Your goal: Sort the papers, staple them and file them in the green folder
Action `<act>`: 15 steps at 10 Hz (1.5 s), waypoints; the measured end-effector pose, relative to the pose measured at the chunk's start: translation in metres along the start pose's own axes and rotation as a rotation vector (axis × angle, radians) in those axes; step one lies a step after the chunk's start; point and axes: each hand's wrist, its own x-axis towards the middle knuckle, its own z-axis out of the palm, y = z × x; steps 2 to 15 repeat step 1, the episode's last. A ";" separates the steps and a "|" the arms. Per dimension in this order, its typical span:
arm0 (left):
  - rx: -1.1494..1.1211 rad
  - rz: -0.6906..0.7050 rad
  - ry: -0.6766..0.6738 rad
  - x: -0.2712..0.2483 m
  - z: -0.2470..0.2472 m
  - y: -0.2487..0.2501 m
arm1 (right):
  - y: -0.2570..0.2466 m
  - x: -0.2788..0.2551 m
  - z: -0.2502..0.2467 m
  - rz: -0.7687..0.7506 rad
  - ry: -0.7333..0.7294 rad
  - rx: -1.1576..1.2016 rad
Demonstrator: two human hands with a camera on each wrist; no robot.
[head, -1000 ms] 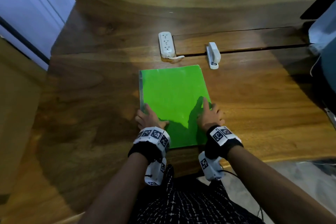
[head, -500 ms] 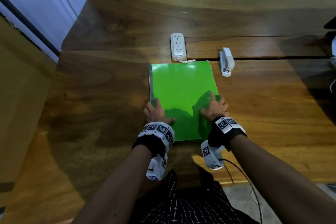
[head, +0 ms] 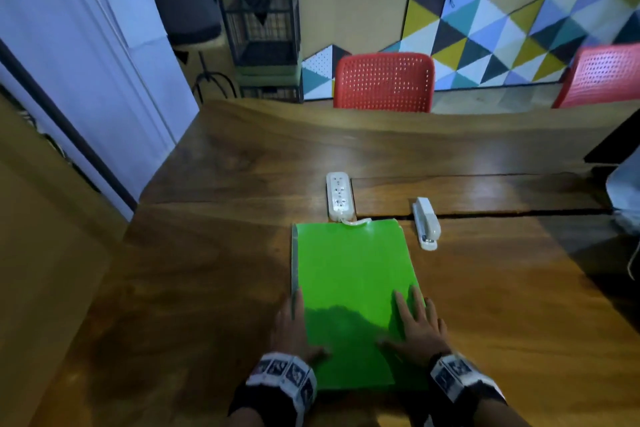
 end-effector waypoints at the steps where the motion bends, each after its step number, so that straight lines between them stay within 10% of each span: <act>1: -0.012 0.006 -0.008 -0.023 -0.005 -0.004 | 0.014 -0.007 0.019 -0.015 0.164 -0.072; 15: -0.012 0.006 -0.008 -0.023 -0.005 -0.004 | 0.014 -0.007 0.019 -0.015 0.164 -0.072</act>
